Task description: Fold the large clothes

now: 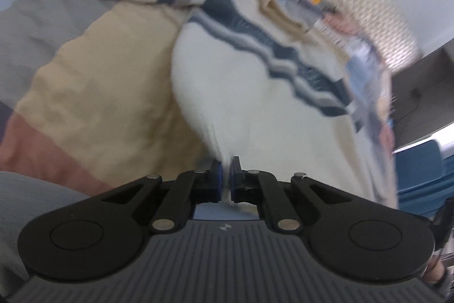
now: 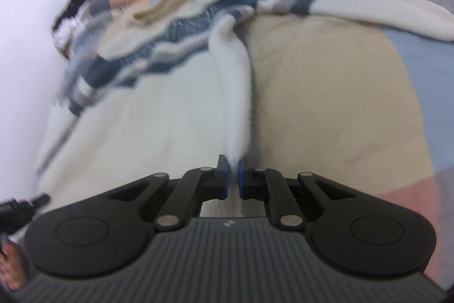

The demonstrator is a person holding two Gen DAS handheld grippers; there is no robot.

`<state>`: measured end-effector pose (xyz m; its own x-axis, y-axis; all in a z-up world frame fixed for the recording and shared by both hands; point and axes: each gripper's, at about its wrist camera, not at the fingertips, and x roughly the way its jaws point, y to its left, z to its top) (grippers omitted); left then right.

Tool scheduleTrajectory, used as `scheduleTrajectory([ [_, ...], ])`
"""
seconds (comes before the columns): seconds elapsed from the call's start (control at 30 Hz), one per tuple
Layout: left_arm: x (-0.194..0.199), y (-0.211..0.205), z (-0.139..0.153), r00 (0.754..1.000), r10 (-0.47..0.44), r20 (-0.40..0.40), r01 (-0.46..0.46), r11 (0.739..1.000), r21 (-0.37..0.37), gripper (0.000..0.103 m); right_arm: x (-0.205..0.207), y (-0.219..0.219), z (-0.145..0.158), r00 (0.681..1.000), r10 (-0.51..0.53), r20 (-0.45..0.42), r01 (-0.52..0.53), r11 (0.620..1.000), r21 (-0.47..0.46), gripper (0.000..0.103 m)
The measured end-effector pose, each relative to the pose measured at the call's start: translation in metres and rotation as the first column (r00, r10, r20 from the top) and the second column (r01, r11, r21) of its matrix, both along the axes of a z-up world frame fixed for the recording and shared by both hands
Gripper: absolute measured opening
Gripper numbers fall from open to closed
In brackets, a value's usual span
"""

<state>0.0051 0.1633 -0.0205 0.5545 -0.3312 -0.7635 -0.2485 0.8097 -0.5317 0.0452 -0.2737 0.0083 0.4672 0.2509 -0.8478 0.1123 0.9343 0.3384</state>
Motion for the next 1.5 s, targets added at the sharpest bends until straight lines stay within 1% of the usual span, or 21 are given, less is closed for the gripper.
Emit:
scheduleTrajectory([
  [0.07,0.0,0.004,-0.007,0.999,-0.017,-0.029,0.017,1.0,0.0,0.006,-0.003,-0.003,-0.005,1.0,0.002,-0.025,-0.003,0.999,-0.041,0.008],
  [0.1,-0.003,0.003,-0.009,0.999,-0.028,-0.038,0.028,1.0,-0.001,0.006,-0.005,-0.004,-0.006,0.999,-0.003,-0.038,0.001,0.999,-0.051,0.005],
  [0.2,-0.006,-0.002,-0.008,0.996,-0.085,-0.018,0.086,0.995,0.059,0.006,-0.006,-0.008,-0.007,0.998,-0.018,-0.068,0.014,0.998,-0.054,0.004],
  [0.23,-0.008,-0.006,-0.007,0.995,-0.102,-0.018,0.104,0.991,0.081,0.006,-0.007,-0.01,-0.006,0.998,-0.018,-0.064,0.016,0.999,-0.043,0.004],
  [0.3,-0.009,-0.009,-0.007,0.994,-0.107,-0.033,0.11,0.989,0.097,0.007,-0.01,-0.01,-0.002,0.999,-0.016,-0.041,0.014,0.999,-0.049,0.004],
  [0.37,-0.011,-0.011,-0.005,0.994,-0.097,-0.042,0.102,0.989,0.11,0.015,-0.012,-0.008,0.003,1.0,-0.012,-0.01,0.012,0.999,-0.052,0.004],
  [0.4,-0.012,-0.01,-0.002,0.995,-0.095,-0.035,0.098,0.99,0.101,0.018,-0.011,-0.006,0.005,1.0,-0.005,0.005,0.006,0.999,-0.048,0.004],
  [0.43,-0.012,-0.009,0.002,0.995,-0.097,-0.017,0.098,0.991,0.086,0.025,-0.011,-0.003,0.008,1.0,0.002,0.021,-0.001,0.999,-0.044,0.004],
  [0.47,-0.012,-0.009,0.007,0.995,-0.099,0.008,0.098,0.992,0.079,0.027,-0.009,0.0,0.012,0.999,0.011,0.04,-0.009,0.999,-0.04,0.004],
  [0.57,-0.004,-0.016,0.023,0.991,-0.106,0.083,0.097,0.989,0.112,0.027,-0.001,0.018,0.022,0.993,0.04,0.108,-0.037,0.999,-0.03,0.004],
  [0.63,0.007,-0.024,0.029,0.987,-0.116,0.107,0.104,0.988,0.114,0.027,0.008,0.032,0.027,0.987,0.054,0.15,-0.051,0.998,-0.022,0.004],
  [0.77,0.035,-0.047,0.032,0.979,-0.123,0.161,0.098,0.983,0.158,0.028,0.032,0.06,0.028,0.978,0.066,0.199,-0.076,0.996,0.043,0.004],
  [0.87,0.056,-0.061,0.028,0.972,-0.112,0.204,0.079,0.984,0.162,0.027,0.05,0.082,0.026,0.966,0.071,0.249,-0.08,0.996,0.028,0.005],
  [0.97,0.078,-0.076,0.021,0.966,-0.123,0.228,0.078,0.977,0.198,0.028,0.062,0.091,0.021,0.954,0.06,0.295,-0.069,0.997,0.021,0.006],
  [1.03,0.092,-0.086,0.012,0.965,-0.137,0.225,0.086,0.97,0.226,0.03,0.065,0.093,0.016,0.944,0.06,0.323,-0.063,0.998,-0.001,0.006],
  [1.13,0.111,-0.102,-0.005,0.96,-0.182,0.214,0.116,0.95,0.288,0.035,0.071,0.092,0.001,0.932,0.062,0.356,-0.051,0.998,-0.039,0.006],
  [1.17,0.117,-0.106,-0.013,0.959,-0.191,0.21,0.123,0.947,0.298,0.037,0.071,0.09,-0.004,0.927,0.064,0.37,-0.048,0.998,-0.05,0.006],
  [1.23,0.127,-0.109,-0.027,0.962,-0.185,0.2,0.118,0.945,0.306,0.038,0.073,0.086,-0.017,0.916,0.062,0.396,-0.034,0.996,-0.077,0.006],
  [1.3,0.139,-0.112,-0.044,0.968,-0.179,0.177,0.115,0.941,0.318,0.038,0.076,0.086,-0.028,0.919,0.057,0.389,-0.021,0.995,-0.097,0.006],
  [1.4,0.158,-0.118,-0.066,0.978,-0.172,0.119,0.122,0.931,0.344,0.041,0.08,0.089,-0.041,0.921,0.077,0.382,-0.038,0.993,-0.11,0.006],
  [1.5,0.171,-0.121,-0.079,0.981,-0.163,0.105,0.111,0.916,0.386,0.042,0.084,0.092,-0.047,0.923,0.092,0.374,-0.049,0.991,-0.123,0.006],
])
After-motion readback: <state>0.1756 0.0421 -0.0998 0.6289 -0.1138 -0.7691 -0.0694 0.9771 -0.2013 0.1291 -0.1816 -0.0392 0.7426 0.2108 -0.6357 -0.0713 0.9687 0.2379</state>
